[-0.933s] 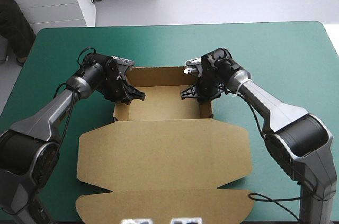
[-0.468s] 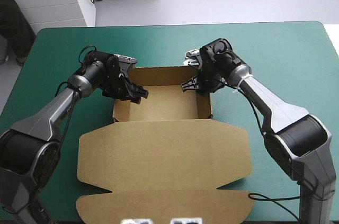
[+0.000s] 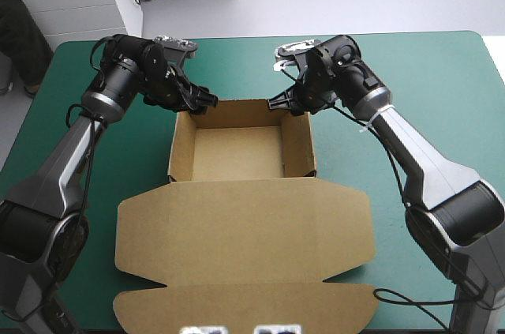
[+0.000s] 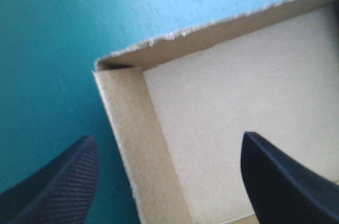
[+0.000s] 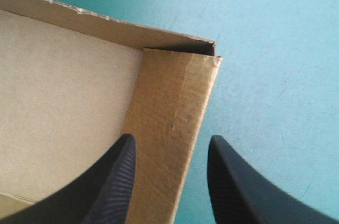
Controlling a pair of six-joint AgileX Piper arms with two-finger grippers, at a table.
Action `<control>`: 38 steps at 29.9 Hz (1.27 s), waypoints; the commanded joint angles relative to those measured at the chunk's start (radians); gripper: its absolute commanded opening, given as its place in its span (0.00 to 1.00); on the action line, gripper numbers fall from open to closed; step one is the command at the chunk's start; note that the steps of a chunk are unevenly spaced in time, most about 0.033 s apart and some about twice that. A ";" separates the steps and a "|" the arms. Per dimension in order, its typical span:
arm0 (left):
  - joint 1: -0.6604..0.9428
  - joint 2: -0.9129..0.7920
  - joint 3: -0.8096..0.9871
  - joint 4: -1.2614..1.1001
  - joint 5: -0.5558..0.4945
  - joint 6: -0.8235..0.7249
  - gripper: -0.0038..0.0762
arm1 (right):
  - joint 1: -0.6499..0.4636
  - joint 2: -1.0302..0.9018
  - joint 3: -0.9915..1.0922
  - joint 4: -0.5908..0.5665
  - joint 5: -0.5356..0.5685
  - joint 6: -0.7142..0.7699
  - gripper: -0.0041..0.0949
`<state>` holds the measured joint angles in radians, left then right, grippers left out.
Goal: Fold the box
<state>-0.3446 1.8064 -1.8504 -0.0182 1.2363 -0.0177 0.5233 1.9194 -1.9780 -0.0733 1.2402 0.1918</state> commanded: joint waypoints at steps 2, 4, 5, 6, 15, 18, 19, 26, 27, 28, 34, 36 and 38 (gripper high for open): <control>-0.006 -0.106 -0.114 0.005 0.051 -0.002 0.64 | 0.002 -0.124 -0.036 -0.037 0.008 -0.017 0.45; -0.006 -0.145 -0.135 0.010 0.051 -0.002 0.58 | 0.002 -0.146 -0.036 -0.044 0.008 -0.015 0.45; -0.006 -0.168 -0.138 0.018 0.051 -0.002 0.53 | 0.002 -0.153 -0.036 -0.046 0.008 -0.012 0.45; -0.006 -0.192 -0.138 0.018 0.051 -0.002 0.48 | 0.002 -0.163 -0.036 -0.052 0.008 -0.006 0.45; -0.006 -0.448 -0.078 0.052 0.053 0.035 0.04 | 0.002 -0.169 -0.032 -0.056 0.008 0.020 0.45; -0.006 -0.556 0.013 0.061 0.053 0.035 0.04 | -0.010 -0.162 -0.030 -0.054 0.008 0.021 0.45; -0.006 -0.593 0.058 0.069 0.053 0.035 0.04 | -0.012 -0.157 -0.030 -0.049 0.008 0.021 0.45; -0.006 -0.847 0.443 0.140 0.019 0.024 0.04 | -0.031 -0.102 -0.030 0.002 0.008 0.034 0.45; -0.006 -0.887 0.502 0.140 -0.002 0.018 0.04 | -0.031 -0.090 -0.030 0.002 0.008 0.034 0.45; -0.006 -0.927 0.558 0.140 -0.026 0.018 0.04 | -0.031 -0.079 -0.030 0.006 0.008 0.034 0.45; -0.006 -1.126 0.837 0.140 -0.104 0.005 0.04 | -0.031 -0.012 -0.030 0.027 0.008 0.034 0.45; -0.006 -1.183 0.923 0.140 -0.106 0.005 0.04 | -0.031 0.004 -0.030 0.027 0.008 0.034 0.45; -0.006 -1.235 1.000 0.140 -0.113 0.005 0.04 | -0.031 0.020 -0.030 0.027 0.008 0.034 0.45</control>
<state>-0.3446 0.6254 -0.9198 0.1128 1.1936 0.0000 0.4990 1.9773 -1.9809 -0.0410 1.2464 0.2253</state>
